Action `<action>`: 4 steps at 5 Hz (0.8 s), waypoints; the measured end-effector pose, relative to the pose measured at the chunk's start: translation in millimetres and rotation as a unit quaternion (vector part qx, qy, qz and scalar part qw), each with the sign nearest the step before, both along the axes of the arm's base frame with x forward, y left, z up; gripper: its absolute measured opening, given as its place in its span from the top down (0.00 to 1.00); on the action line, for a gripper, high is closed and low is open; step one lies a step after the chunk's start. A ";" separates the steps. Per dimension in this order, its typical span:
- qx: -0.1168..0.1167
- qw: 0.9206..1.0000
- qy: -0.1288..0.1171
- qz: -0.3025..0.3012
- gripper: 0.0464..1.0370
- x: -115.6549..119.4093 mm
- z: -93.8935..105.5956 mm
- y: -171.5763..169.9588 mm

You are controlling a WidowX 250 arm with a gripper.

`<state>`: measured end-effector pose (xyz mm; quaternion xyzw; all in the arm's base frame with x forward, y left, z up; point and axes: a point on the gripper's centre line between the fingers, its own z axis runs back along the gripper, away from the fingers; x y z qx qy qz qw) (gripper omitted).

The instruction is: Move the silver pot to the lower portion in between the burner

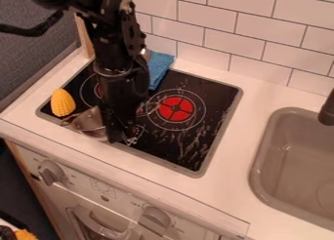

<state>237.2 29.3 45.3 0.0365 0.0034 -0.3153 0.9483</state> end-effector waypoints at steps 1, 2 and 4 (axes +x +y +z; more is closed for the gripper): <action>0.007 0.999 0.029 0.014 0.77 3.0 -19.2 2.4; 0.008 0.999 0.041 0.023 0.48 5.6 -27.4 3.7; -0.030 0.999 0.013 0.027 0.02 4.8 2.0 -6.9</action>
